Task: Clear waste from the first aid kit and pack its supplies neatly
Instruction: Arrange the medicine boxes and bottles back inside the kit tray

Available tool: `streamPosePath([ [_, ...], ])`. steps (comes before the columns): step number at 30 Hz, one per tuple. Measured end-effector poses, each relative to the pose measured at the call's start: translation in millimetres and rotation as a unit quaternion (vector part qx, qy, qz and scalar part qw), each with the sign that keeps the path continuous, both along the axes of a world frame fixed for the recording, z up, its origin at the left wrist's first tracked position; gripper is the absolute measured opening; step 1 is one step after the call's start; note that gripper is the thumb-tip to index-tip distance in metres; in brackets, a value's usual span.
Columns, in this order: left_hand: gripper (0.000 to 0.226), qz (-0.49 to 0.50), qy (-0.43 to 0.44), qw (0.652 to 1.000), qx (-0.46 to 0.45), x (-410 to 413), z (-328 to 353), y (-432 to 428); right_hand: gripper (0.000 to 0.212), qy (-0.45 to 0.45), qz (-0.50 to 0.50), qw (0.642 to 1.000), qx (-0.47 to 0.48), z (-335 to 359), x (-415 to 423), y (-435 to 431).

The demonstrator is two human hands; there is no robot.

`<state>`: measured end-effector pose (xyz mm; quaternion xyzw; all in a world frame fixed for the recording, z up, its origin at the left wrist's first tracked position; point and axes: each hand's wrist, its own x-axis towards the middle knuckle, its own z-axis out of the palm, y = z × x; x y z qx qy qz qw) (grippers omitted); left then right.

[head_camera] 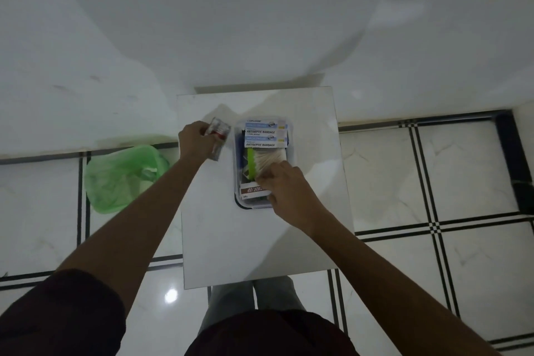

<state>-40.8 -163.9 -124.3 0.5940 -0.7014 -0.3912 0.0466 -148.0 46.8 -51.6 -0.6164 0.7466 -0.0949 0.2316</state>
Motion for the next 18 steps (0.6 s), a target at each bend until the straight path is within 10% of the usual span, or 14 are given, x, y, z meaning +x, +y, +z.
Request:
streamPosePath([
  [8,0.022,0.000,0.132,0.983,-0.132,25,76,29,0.040,-0.150,-0.197,0.966,-0.069,19,-16,20],
  [18,0.025,-0.294,0.110,0.949,-0.006,-8,98,87,0.034,-0.225,-0.293,0.927,-0.065,18,-20,49],
])
